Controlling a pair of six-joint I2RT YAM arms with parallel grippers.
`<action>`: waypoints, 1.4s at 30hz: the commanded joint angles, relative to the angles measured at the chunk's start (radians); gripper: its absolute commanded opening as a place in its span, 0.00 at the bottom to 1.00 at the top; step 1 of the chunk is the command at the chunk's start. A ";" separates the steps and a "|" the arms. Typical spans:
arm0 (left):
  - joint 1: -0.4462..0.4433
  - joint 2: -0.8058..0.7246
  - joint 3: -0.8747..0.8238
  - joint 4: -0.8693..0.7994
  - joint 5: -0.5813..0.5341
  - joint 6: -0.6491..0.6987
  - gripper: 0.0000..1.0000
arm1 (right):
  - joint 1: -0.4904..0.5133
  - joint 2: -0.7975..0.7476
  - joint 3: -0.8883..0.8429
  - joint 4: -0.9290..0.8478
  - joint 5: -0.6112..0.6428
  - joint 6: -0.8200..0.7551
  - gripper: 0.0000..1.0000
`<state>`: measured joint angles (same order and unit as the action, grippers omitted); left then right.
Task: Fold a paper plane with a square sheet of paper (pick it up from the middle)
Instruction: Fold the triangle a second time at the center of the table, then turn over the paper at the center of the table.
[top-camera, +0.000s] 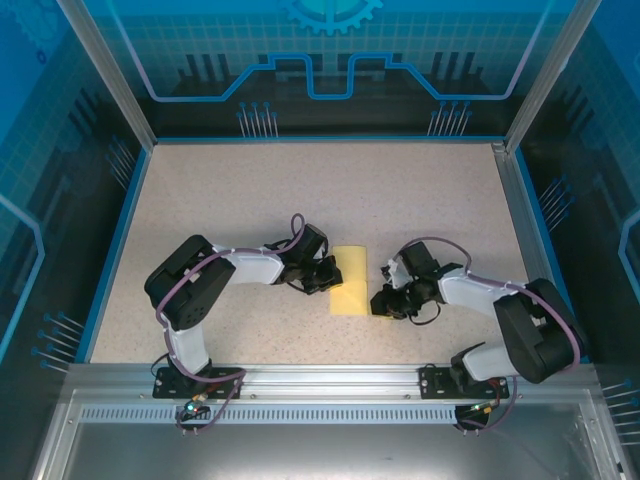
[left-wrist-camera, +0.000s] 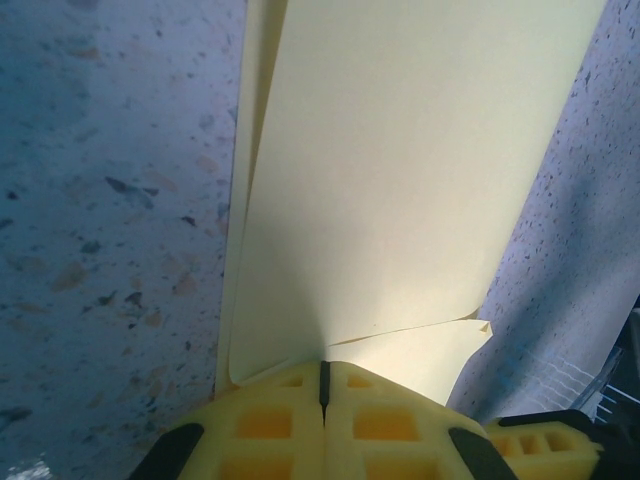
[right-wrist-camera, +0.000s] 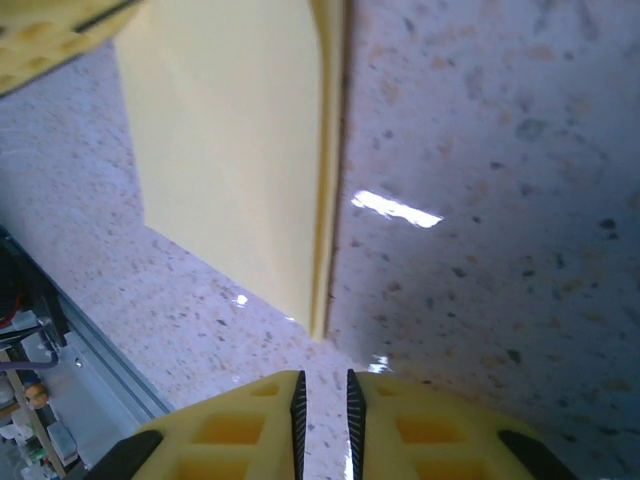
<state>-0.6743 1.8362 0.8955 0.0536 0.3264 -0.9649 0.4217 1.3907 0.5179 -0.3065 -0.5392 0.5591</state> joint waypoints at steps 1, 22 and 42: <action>0.000 0.008 0.006 -0.073 -0.016 0.017 0.05 | -0.015 0.000 0.062 -0.002 0.003 0.009 0.25; -0.001 -0.024 0.027 -0.093 0.000 0.014 0.06 | -0.023 0.219 0.146 0.129 -0.032 0.043 0.39; 0.000 -0.021 0.026 -0.096 -0.004 0.010 0.06 | -0.014 0.221 0.146 0.114 0.010 0.062 0.41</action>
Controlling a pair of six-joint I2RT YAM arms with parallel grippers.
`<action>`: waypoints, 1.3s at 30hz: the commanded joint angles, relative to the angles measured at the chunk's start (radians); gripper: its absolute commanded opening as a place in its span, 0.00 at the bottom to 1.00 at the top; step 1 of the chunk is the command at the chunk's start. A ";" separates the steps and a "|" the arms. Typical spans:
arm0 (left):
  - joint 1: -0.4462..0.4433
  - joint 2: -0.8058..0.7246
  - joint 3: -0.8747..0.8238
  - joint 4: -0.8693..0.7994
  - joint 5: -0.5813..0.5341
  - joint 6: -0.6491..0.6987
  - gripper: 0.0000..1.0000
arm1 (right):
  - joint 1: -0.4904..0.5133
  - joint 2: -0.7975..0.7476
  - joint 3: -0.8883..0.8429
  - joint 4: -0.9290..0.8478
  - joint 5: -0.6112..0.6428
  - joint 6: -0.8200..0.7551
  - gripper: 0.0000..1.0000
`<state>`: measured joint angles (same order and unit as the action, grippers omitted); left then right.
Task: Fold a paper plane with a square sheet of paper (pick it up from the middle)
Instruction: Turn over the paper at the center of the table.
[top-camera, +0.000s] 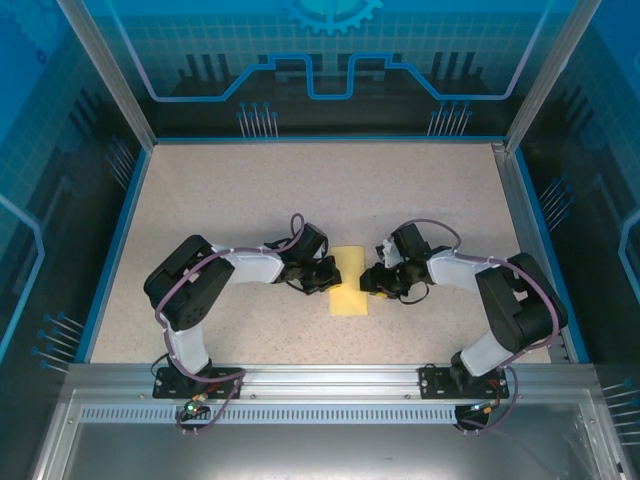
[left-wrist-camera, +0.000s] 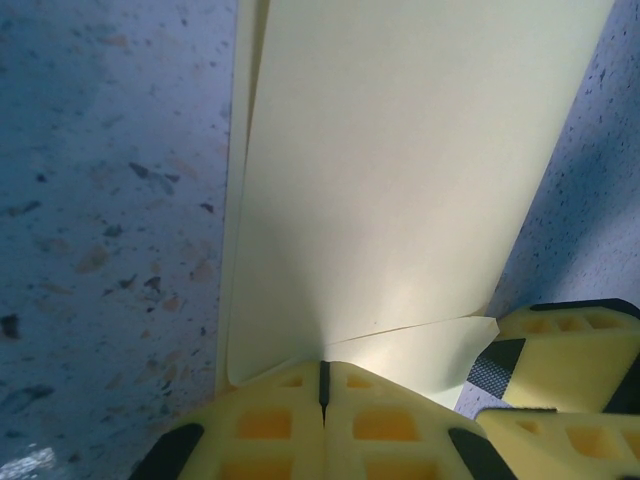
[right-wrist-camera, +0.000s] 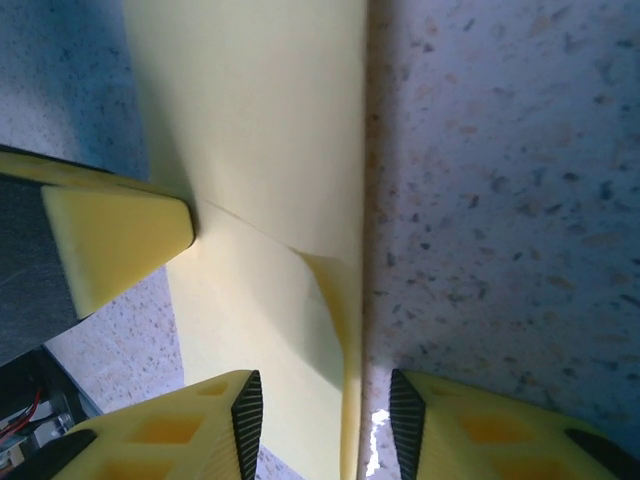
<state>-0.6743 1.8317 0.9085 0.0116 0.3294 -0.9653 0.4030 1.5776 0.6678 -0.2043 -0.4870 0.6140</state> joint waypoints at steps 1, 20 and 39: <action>0.001 -0.018 0.012 -0.053 -0.007 0.010 0.06 | 0.010 0.038 -0.005 0.017 -0.049 0.007 0.40; -0.001 -0.038 0.013 -0.047 0.000 0.010 0.07 | 0.020 0.015 -0.004 0.019 -0.094 0.012 0.33; 0.002 -0.243 0.001 -0.133 -0.094 0.014 0.27 | 0.017 -0.050 0.007 -0.018 -0.099 -0.004 0.10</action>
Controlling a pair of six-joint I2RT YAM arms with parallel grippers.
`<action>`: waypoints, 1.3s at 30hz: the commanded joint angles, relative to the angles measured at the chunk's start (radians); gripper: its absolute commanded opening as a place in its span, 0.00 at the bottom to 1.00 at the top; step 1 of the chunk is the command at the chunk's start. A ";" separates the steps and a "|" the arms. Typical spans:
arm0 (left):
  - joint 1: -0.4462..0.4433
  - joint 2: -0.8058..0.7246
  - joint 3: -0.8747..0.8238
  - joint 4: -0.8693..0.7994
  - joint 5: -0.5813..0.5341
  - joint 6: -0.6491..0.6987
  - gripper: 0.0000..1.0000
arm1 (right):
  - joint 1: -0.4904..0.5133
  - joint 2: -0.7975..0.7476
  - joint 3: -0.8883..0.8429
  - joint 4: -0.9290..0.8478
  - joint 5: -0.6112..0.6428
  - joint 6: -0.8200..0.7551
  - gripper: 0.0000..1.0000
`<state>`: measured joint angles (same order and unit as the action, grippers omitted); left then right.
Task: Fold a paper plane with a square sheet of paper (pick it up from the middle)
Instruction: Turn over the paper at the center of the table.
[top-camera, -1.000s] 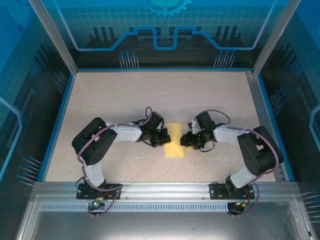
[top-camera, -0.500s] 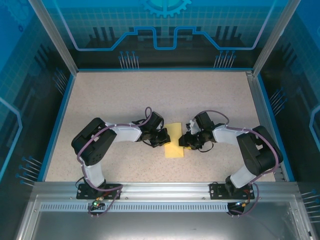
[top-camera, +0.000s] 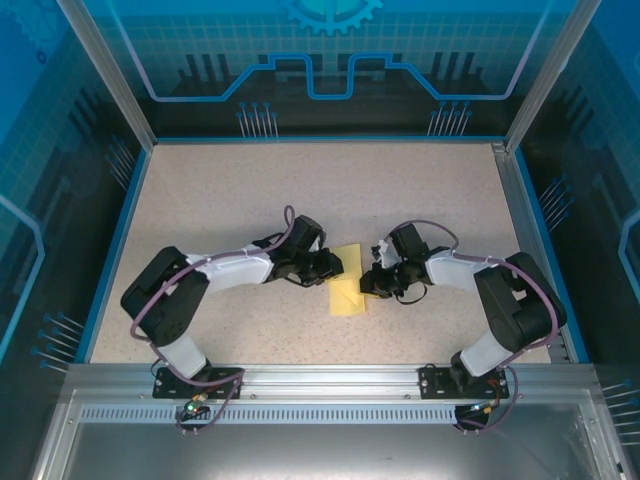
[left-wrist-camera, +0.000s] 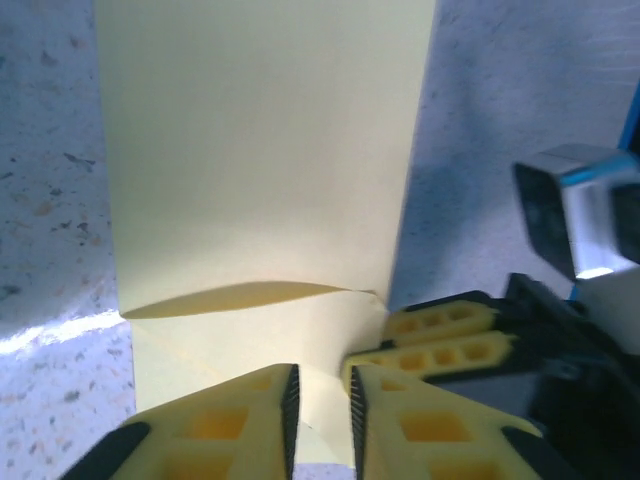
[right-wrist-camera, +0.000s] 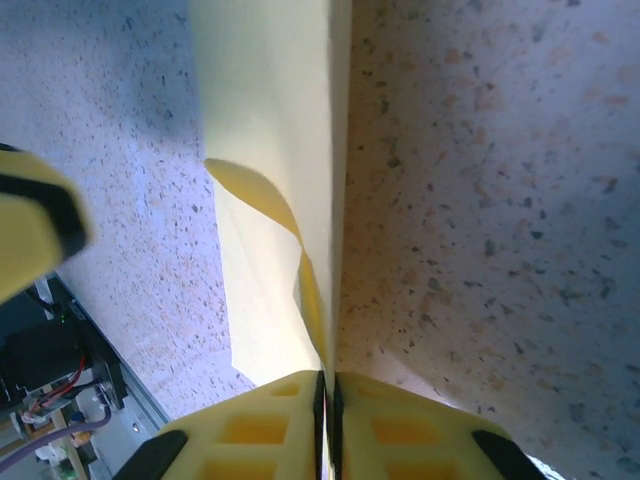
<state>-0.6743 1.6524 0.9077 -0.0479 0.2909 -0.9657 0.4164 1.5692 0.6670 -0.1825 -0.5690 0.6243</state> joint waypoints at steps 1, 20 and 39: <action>0.003 -0.091 0.003 -0.096 -0.077 0.024 0.28 | 0.005 -0.058 0.016 -0.070 -0.003 -0.018 0.09; 0.126 -0.518 -0.254 -0.247 -0.357 0.003 0.68 | 0.431 -0.181 0.635 -1.260 1.191 0.258 0.03; 0.231 -0.907 -0.423 -0.537 -0.632 -0.033 0.92 | 0.576 0.570 1.069 -1.028 0.804 0.193 0.11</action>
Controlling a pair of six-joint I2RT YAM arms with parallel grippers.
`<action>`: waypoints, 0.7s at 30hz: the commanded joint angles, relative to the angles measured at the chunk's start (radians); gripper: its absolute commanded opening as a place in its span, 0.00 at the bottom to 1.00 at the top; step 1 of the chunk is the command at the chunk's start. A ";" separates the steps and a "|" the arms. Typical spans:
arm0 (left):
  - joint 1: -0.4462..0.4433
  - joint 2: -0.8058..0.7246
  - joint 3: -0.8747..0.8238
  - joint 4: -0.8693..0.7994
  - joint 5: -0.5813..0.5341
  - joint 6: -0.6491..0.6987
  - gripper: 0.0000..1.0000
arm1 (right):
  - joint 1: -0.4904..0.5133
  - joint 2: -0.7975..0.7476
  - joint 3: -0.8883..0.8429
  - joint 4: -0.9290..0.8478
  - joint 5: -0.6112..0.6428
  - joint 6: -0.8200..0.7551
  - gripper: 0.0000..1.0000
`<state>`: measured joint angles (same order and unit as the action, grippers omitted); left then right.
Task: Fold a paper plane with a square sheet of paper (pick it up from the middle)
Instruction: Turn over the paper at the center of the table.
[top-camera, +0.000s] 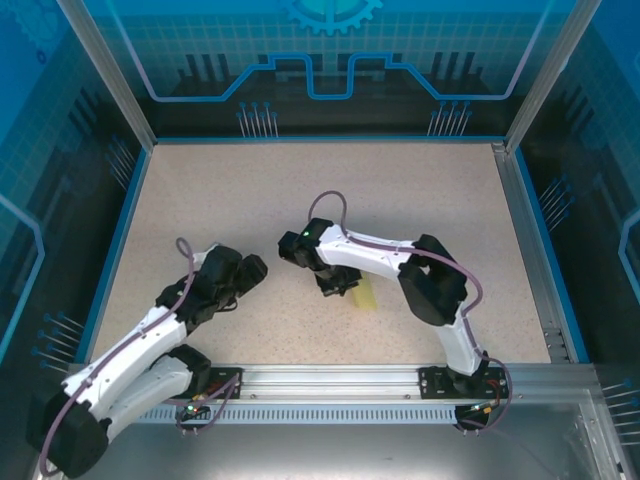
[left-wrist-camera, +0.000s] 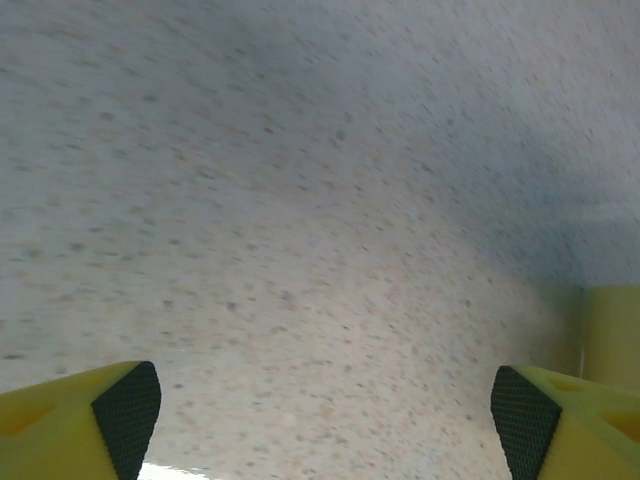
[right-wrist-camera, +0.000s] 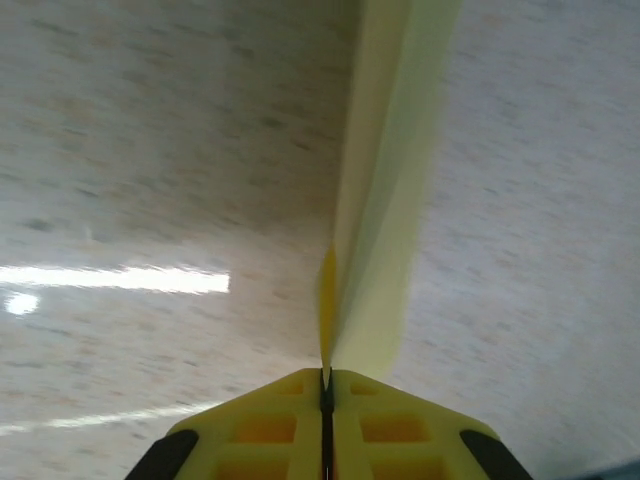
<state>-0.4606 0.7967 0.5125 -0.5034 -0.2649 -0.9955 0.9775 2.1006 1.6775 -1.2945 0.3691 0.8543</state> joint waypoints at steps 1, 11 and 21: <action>0.020 -0.076 -0.036 -0.081 -0.074 0.007 0.93 | 0.014 0.048 0.071 0.106 -0.163 -0.047 0.15; 0.020 -0.077 -0.019 -0.031 0.116 0.099 0.96 | -0.056 -0.186 -0.143 0.499 -0.421 -0.109 0.43; 0.003 0.196 0.010 0.311 0.541 0.149 0.68 | -0.312 -0.504 -0.672 0.868 -0.573 -0.103 0.46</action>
<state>-0.4496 0.9211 0.4854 -0.3214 0.1169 -0.8680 0.7258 1.6325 1.1103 -0.5762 -0.0959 0.7540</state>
